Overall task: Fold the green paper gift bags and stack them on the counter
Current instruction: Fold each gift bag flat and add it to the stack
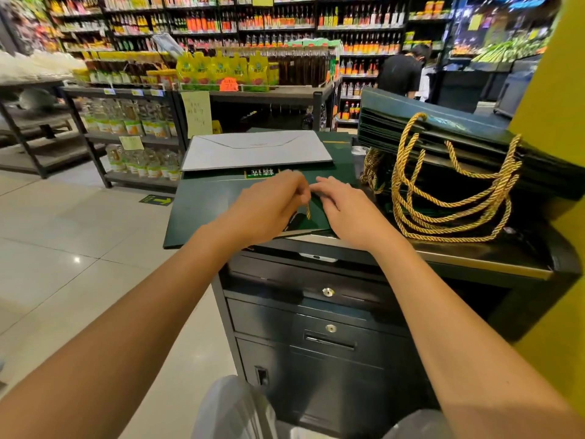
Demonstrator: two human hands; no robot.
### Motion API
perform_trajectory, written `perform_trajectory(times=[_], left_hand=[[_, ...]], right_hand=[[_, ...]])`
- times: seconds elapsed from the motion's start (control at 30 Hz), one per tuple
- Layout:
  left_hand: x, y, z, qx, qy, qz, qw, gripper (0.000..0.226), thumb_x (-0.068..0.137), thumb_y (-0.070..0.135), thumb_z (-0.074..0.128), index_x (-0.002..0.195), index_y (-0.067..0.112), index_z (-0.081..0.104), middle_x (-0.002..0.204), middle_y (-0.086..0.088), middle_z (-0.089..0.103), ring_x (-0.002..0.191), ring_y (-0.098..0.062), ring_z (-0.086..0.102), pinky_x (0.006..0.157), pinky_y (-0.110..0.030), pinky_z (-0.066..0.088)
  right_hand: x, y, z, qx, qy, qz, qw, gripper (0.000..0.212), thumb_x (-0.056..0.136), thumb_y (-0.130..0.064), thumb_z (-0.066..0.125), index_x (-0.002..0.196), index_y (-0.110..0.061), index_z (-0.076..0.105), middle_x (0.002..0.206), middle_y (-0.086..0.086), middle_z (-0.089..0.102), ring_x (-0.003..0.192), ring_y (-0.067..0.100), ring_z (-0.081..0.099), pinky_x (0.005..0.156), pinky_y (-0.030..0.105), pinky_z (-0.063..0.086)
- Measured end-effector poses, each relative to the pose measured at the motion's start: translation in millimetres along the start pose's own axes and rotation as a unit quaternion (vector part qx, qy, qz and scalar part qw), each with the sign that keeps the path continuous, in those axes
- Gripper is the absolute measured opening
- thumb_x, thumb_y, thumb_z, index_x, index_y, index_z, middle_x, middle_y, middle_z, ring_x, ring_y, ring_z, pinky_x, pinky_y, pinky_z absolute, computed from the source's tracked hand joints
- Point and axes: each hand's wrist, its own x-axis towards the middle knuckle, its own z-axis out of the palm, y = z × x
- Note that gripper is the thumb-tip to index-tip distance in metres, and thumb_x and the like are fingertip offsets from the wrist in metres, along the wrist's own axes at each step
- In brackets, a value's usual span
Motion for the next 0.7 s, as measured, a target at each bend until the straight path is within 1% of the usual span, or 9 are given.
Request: perform_trajectory(times=[0.07, 0.13, 0.27, 0.3, 0.37, 0.43, 0.53, 0.63, 0.7], left_hand=[[-0.8, -1.9, -4.8, -0.081, 0.024, -0.01, 0.996, 0.011, 0.108, 0.022, 0.041, 0.105, 0.021, 0.051, 0.098, -0.002, 0.062, 0.09, -0.017, 0.064, 0.084, -0.04, 0.055], [-1.4, -3.4, -10.7, -0.168, 0.056, -0.029, 0.984, 0.013, 0.109, 0.021, 0.038, 0.106, 0.018, 0.05, 0.097, -0.002, 0.062, 0.089, -0.015, 0.068, 0.087, -0.039, 0.057], [-2.3, -7.8, -19.8, -0.342, 0.122, -0.074, 0.929, 0.013, 0.11, 0.019, 0.038, 0.103, 0.017, 0.049, 0.091, -0.006, 0.061, 0.083, -0.017, 0.07, 0.088, -0.042, 0.061], [-2.7, -10.8, -21.1, -0.354, 0.132, -0.077, 0.923, 0.012, 0.11, 0.018, 0.04, 0.103, 0.015, 0.05, 0.09, -0.006, 0.061, 0.083, -0.018, 0.069, 0.088, -0.043, 0.061], [-4.8, -16.4, -23.6, -0.31, 0.139, -0.072, 0.938, 0.01, 0.108, 0.019, 0.045, 0.106, 0.014, 0.053, 0.092, -0.005, 0.064, 0.085, -0.019, 0.071, 0.088, -0.042, 0.06], [-8.8, -22.3, -27.4, -0.25, 0.122, -0.07, 0.958, 0.008, 0.105, 0.023, 0.052, 0.11, 0.019, 0.057, 0.097, -0.001, 0.066, 0.089, -0.016, 0.07, 0.088, -0.039, 0.059], [-18.7, -35.0, -38.4, -0.19, 0.099, -0.08, 0.973, 0.018, 0.104, 0.031, 0.055, 0.119, 0.025, 0.061, 0.105, 0.005, 0.067, 0.099, -0.012, 0.066, 0.088, -0.032, 0.055], [-35.5, -48.5, -50.4, -0.144, 0.089, -0.087, 0.982, 0.017, 0.104, 0.026, 0.055, 0.117, 0.024, 0.065, 0.109, 0.008, 0.068, 0.104, -0.006, 0.063, 0.096, -0.031, 0.052], [-49.8, -55.1, -57.6, -0.109, 0.051, -0.096, 0.988, 0.016, 0.102, 0.024, 0.058, 0.113, 0.025, 0.069, 0.108, 0.012, 0.067, 0.103, -0.002, 0.062, 0.094, -0.029, 0.052]], right_hand=[[-1.1, -1.1, -1.0, 0.001, 0.003, 0.003, 1.0, 0.045, 0.108, -0.007, 0.034, 0.147, -0.021, 0.053, 0.161, 0.006, 0.039, 0.153, 0.019, 0.023, 0.125, 0.037, 0.01], [-1.5, -1.6, -1.6, 0.002, 0.003, 0.006, 1.0, 0.045, 0.108, -0.006, 0.034, 0.147, -0.02, 0.053, 0.16, 0.006, 0.04, 0.152, 0.018, 0.025, 0.124, 0.035, 0.011], [-1.9, -2.0, -1.9, 0.009, 0.008, 0.013, 1.0, 0.044, 0.108, -0.008, 0.034, 0.145, -0.021, 0.053, 0.158, 0.005, 0.042, 0.15, 0.021, 0.03, 0.123, 0.032, 0.013], [-2.3, -2.1, -1.9, 0.011, 0.008, 0.015, 1.0, 0.044, 0.108, -0.008, 0.034, 0.146, -0.021, 0.053, 0.159, 0.004, 0.041, 0.15, 0.02, 0.029, 0.123, 0.032, 0.012], [-2.8, -1.8, -2.0, 0.014, 0.005, 0.018, 1.0, 0.044, 0.108, -0.009, 0.034, 0.146, -0.022, 0.053, 0.159, 0.003, 0.04, 0.151, 0.017, 0.027, 0.124, 0.032, 0.011], [-3.0, -2.0, -2.0, 0.013, 0.004, 0.017, 1.0, 0.044, 0.108, -0.009, 0.035, 0.146, -0.022, 0.053, 0.16, 0.003, 0.04, 0.152, 0.016, 0.026, 0.124, 0.031, 0.01], [-3.2, -2.4, -2.5, 0.017, 0.004, 0.018, 1.0, 0.043, 0.109, -0.01, 0.035, 0.146, -0.022, 0.053, 0.16, 0.003, 0.039, 0.152, 0.015, 0.025, 0.124, 0.031, 0.01], [-3.5, -3.8, -2.8, 0.015, 0.002, 0.017, 1.0, 0.042, 0.109, -0.013, 0.035, 0.146, -0.022, 0.052, 0.16, 0.004, 0.04, 0.152, 0.016, 0.025, 0.124, 0.031, 0.01], [-3.7, -4.9, -2.7, 0.011, -0.001, 0.016, 1.0, 0.041, 0.109, -0.014, 0.036, 0.147, -0.021, 0.052, 0.159, 0.004, 0.041, 0.151, 0.016, 0.025, 0.124, 0.032, 0.011]])
